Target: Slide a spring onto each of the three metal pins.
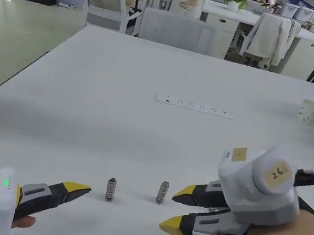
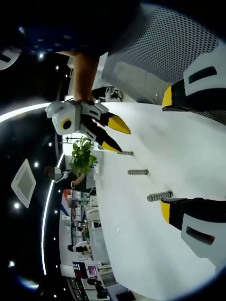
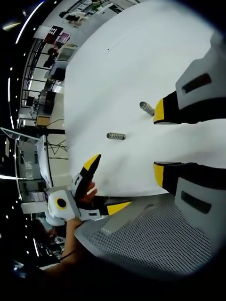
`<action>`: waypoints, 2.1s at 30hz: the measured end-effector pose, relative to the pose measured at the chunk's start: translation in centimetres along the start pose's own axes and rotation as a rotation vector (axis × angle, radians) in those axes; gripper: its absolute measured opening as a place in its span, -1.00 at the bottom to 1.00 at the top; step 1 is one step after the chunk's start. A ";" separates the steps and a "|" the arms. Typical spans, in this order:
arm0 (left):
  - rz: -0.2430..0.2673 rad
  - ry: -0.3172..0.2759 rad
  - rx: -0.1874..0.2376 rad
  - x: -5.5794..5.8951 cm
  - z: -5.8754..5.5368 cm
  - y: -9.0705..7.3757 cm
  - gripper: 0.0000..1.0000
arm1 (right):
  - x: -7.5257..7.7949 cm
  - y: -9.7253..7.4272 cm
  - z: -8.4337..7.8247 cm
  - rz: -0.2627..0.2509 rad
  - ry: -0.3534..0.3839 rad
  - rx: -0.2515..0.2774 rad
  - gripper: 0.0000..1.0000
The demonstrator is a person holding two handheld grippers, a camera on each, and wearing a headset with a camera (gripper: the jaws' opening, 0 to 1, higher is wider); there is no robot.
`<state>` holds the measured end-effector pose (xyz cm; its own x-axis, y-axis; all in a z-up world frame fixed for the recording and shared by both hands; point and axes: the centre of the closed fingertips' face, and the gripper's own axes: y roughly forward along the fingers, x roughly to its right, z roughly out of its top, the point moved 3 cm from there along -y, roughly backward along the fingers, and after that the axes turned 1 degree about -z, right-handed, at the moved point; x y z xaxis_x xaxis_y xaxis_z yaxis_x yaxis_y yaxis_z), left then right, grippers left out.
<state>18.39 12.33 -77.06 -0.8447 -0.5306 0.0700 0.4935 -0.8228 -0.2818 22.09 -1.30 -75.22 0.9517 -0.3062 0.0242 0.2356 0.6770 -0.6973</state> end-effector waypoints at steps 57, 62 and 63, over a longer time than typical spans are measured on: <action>0.017 -0.017 -0.005 -0.1 0.1 0.4 0.55 | 3.5 -7.1 -7.3 -0.198 0.225 0.212 0.11; 0.019 -0.016 -0.005 -0.2 0.2 0.5 0.55 | 3.6 -7.0 -7.3 -0.195 0.228 0.220 0.14; 0.019 -0.016 -0.005 -0.3 0.2 0.4 0.55 | 3.6 -7.0 -7.2 -0.195 0.229 0.222 0.15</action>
<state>18.87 12.06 -77.02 -0.8317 -0.5495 0.0802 0.5084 -0.8115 -0.2880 22.41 -11.95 -75.43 0.8220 -0.5682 -0.0370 0.4689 0.7124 -0.5222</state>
